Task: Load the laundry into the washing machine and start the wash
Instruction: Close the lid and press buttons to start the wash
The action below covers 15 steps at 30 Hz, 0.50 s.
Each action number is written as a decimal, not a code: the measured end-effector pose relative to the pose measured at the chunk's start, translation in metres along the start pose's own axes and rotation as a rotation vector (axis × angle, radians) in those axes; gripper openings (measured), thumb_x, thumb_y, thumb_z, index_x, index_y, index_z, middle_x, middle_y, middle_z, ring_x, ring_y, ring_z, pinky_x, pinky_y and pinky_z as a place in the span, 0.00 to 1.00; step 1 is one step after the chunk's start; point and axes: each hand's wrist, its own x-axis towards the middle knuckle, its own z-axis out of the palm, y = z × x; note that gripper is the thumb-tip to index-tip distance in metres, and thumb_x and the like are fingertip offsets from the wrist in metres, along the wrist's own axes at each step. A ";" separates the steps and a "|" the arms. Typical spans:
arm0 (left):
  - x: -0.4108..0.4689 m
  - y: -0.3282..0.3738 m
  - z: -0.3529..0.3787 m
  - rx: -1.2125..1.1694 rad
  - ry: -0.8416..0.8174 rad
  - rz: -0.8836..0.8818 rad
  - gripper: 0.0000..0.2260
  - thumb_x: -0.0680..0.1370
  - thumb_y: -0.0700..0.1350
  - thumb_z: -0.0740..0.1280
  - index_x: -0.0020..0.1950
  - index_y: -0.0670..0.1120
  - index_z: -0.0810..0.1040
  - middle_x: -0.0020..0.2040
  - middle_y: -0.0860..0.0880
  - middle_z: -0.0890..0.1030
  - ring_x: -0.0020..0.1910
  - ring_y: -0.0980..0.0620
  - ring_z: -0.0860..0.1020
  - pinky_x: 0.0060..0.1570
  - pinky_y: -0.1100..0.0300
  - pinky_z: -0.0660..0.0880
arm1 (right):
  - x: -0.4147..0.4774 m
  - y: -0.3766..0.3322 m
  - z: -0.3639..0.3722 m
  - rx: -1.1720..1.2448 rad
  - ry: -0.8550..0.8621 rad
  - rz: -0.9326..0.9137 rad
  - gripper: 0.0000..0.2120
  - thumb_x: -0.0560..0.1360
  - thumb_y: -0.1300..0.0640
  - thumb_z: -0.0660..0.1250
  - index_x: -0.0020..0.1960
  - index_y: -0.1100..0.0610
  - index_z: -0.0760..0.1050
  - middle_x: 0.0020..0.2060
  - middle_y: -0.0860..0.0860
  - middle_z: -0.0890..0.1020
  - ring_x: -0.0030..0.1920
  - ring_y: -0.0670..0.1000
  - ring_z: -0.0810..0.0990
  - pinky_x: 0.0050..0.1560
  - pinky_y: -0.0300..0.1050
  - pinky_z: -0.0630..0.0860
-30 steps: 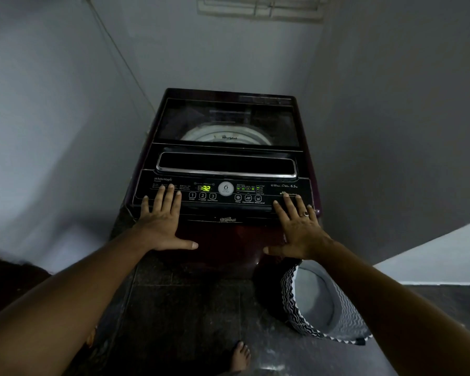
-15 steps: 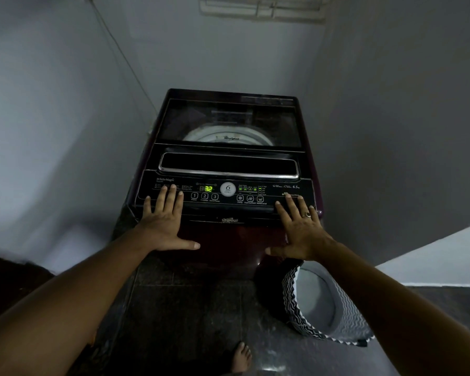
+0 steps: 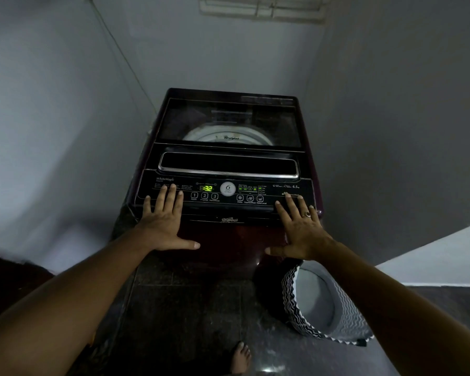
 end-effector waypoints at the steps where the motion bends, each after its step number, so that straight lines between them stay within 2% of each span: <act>1: 0.000 0.000 0.000 -0.001 -0.002 0.001 0.69 0.57 0.86 0.54 0.76 0.43 0.26 0.74 0.42 0.22 0.74 0.41 0.23 0.73 0.32 0.36 | 0.000 0.000 0.000 0.002 0.002 0.000 0.66 0.61 0.14 0.56 0.82 0.52 0.33 0.80 0.58 0.32 0.79 0.65 0.31 0.78 0.71 0.42; 15: 0.002 -0.001 0.001 -0.013 -0.005 -0.001 0.69 0.56 0.86 0.55 0.76 0.43 0.25 0.74 0.42 0.21 0.73 0.42 0.22 0.73 0.33 0.35 | -0.001 0.001 0.000 0.001 -0.004 -0.002 0.66 0.60 0.13 0.54 0.82 0.52 0.33 0.79 0.58 0.31 0.79 0.65 0.30 0.77 0.70 0.41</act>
